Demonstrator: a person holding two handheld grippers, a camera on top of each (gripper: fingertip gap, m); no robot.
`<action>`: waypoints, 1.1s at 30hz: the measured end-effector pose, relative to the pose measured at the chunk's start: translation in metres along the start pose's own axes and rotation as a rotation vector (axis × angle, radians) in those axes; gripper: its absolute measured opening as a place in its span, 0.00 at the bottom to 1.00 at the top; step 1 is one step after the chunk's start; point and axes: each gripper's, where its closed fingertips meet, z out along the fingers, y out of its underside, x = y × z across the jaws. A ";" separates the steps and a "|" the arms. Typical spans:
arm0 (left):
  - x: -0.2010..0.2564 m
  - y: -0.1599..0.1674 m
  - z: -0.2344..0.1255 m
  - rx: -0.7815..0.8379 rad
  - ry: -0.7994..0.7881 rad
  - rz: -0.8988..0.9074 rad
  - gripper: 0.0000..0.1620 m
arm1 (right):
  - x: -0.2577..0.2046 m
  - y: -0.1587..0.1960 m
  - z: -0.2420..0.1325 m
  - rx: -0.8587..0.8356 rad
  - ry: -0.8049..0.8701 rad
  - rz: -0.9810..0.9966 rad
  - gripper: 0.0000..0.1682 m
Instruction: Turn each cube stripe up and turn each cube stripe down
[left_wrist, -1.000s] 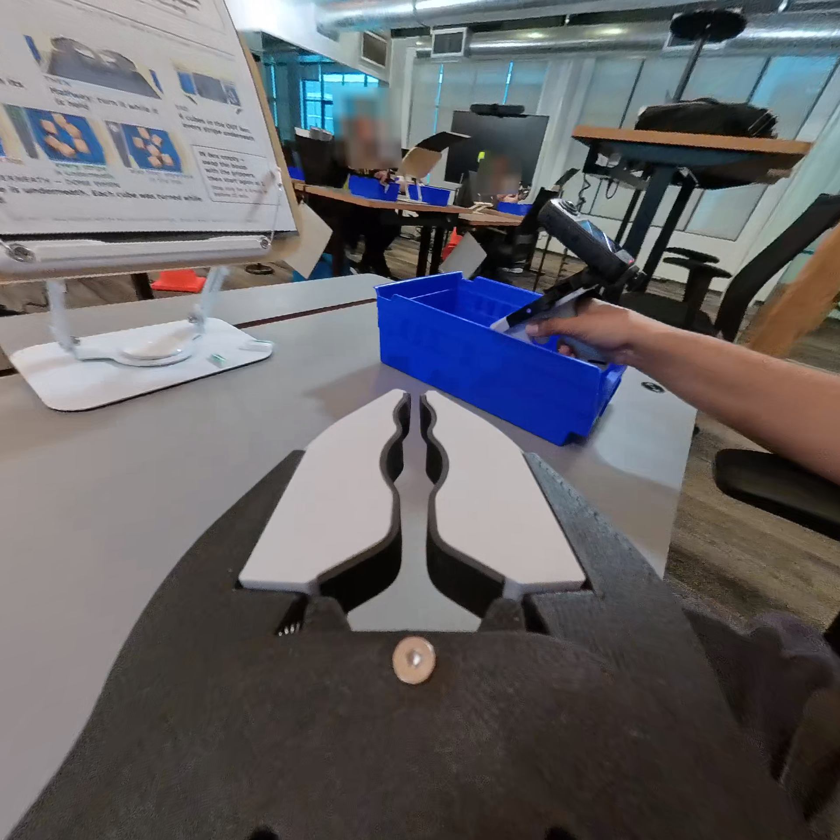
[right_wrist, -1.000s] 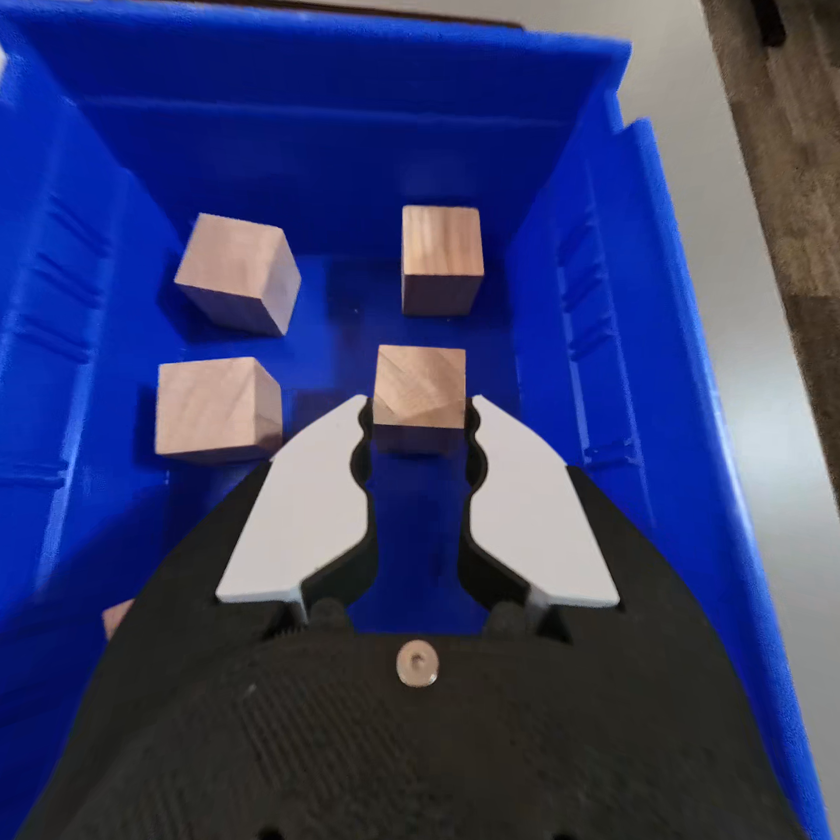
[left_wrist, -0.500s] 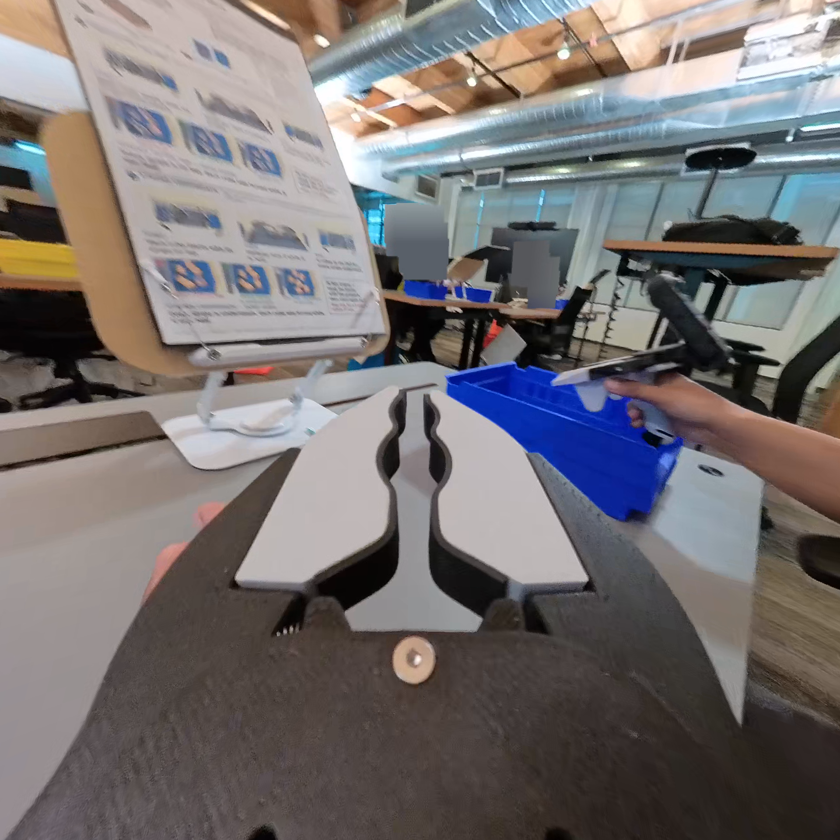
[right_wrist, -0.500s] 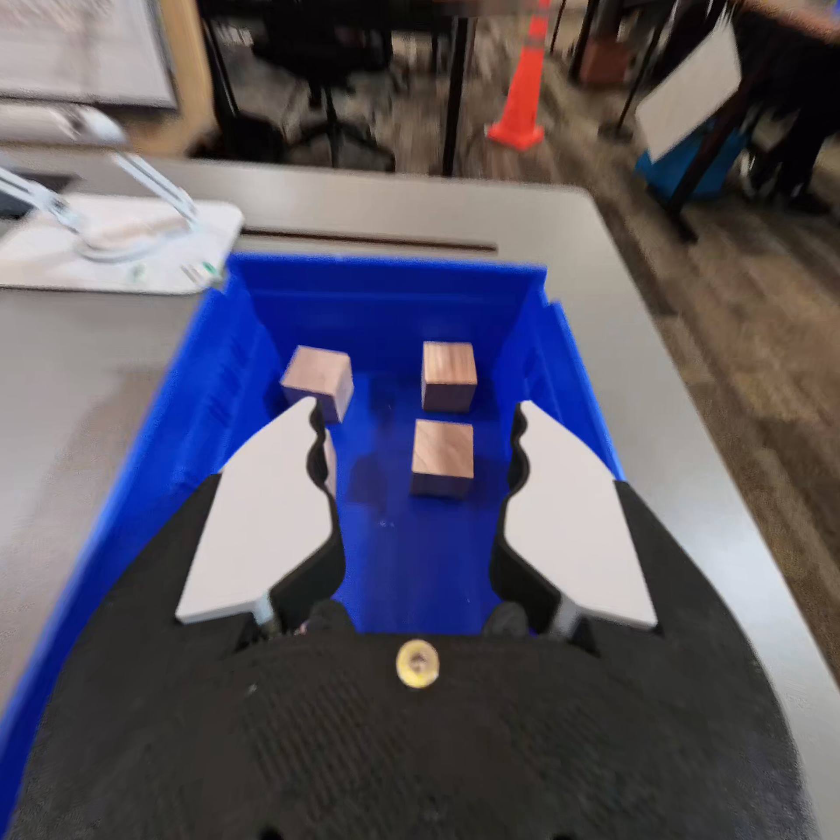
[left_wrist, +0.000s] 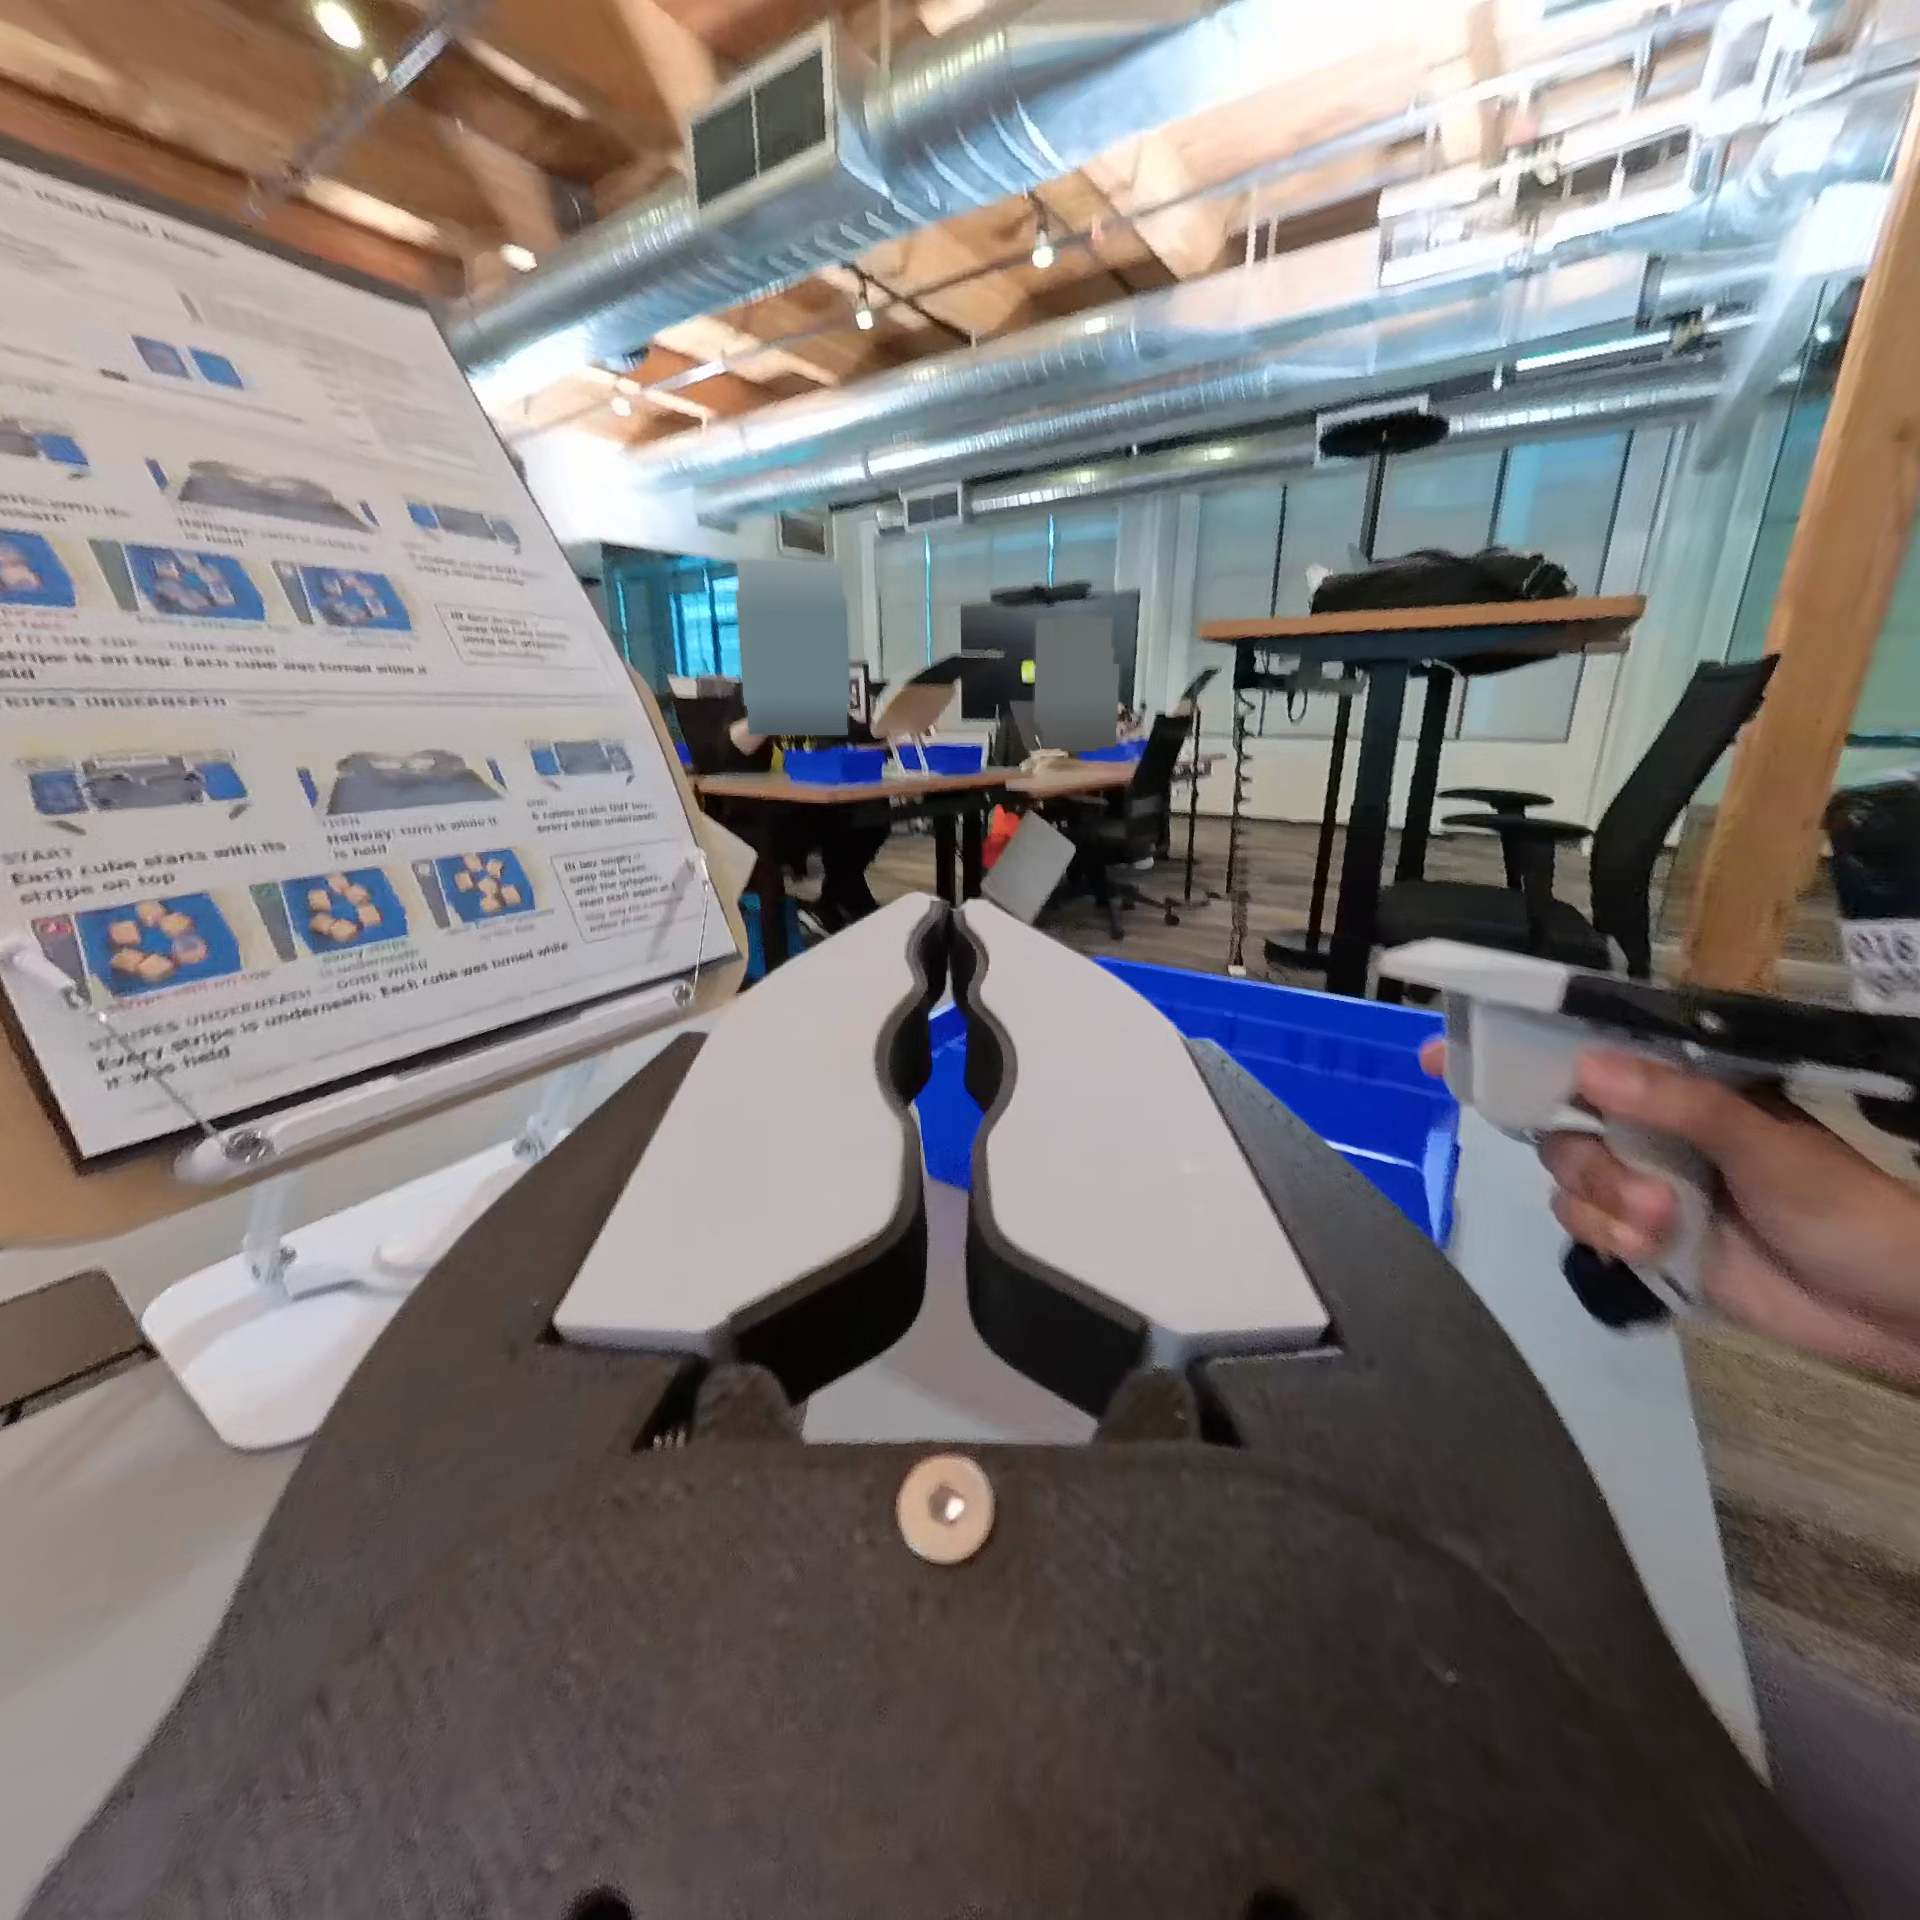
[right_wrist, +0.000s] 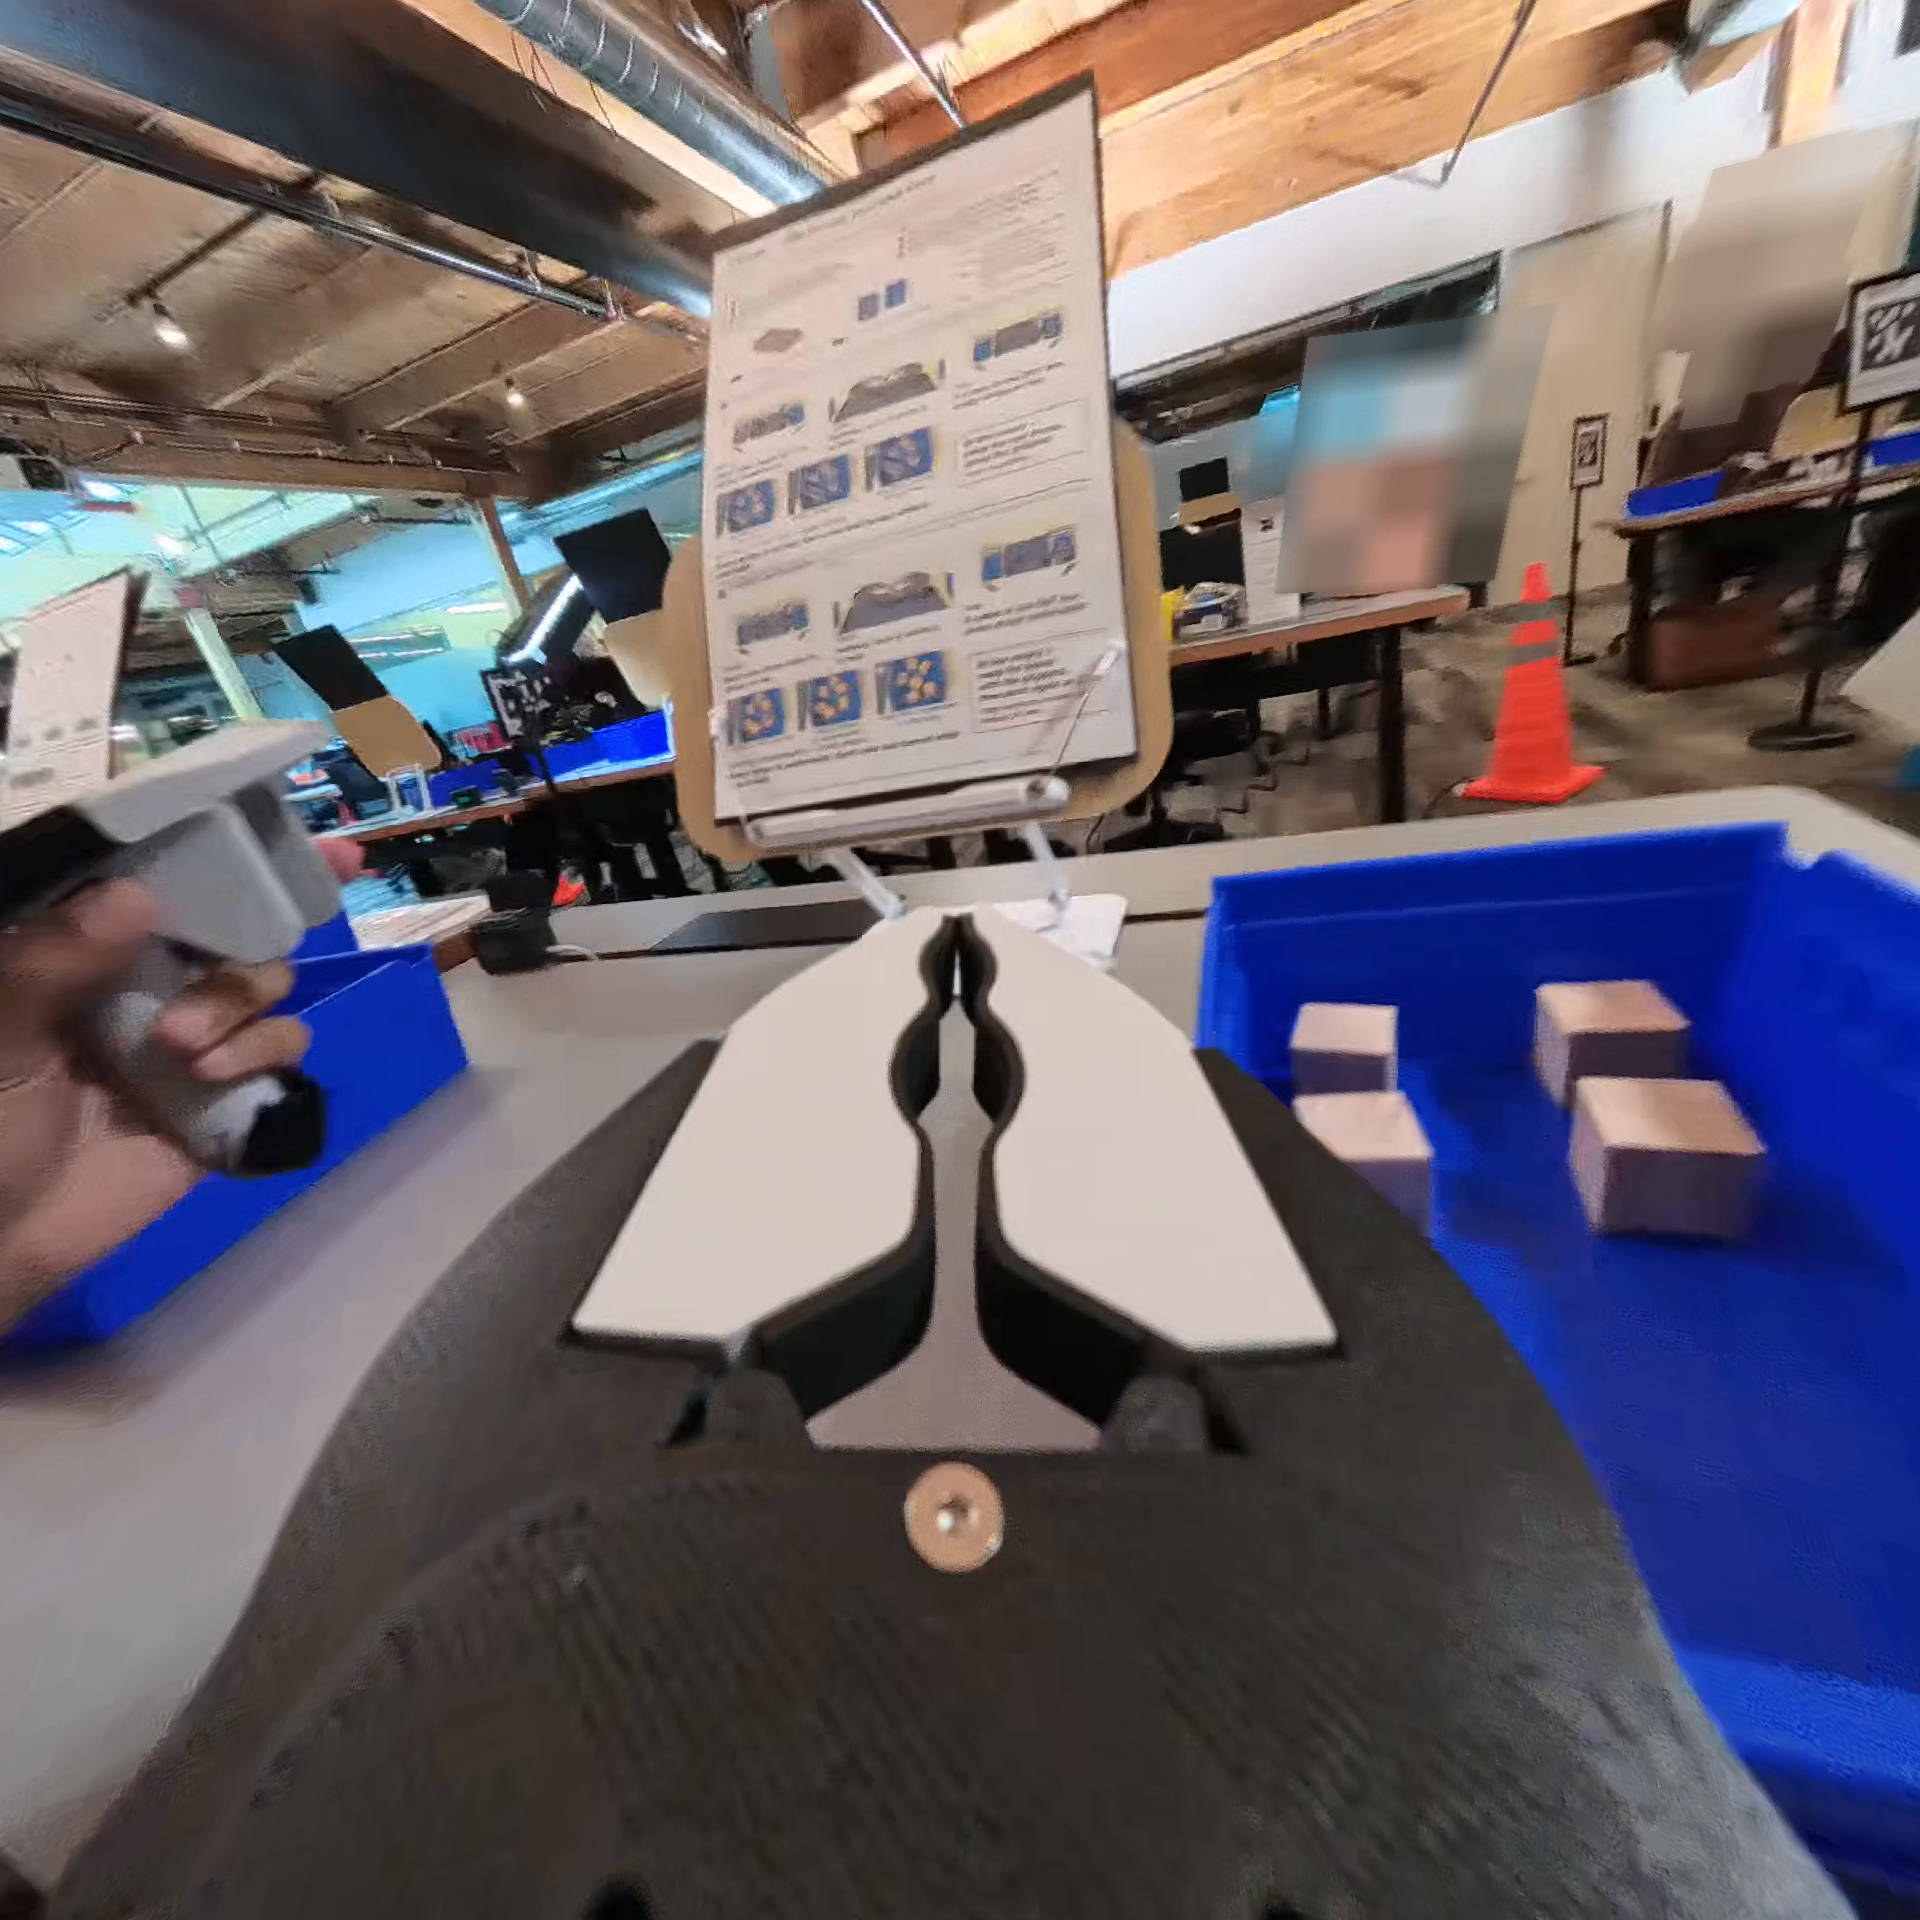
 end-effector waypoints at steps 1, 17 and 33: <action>0.004 0.002 0.003 0.017 0.008 0.021 0.00 | -0.008 0.006 -0.002 -0.012 -0.002 0.002 0.00; -0.211 -0.041 -0.105 -0.098 -0.620 -0.027 0.37 | -0.066 0.067 0.009 -0.173 -0.176 -0.238 0.25; -0.345 0.043 -0.330 -0.641 -1.185 0.018 0.48 | -0.108 0.111 0.035 -0.327 -0.338 -0.048 0.23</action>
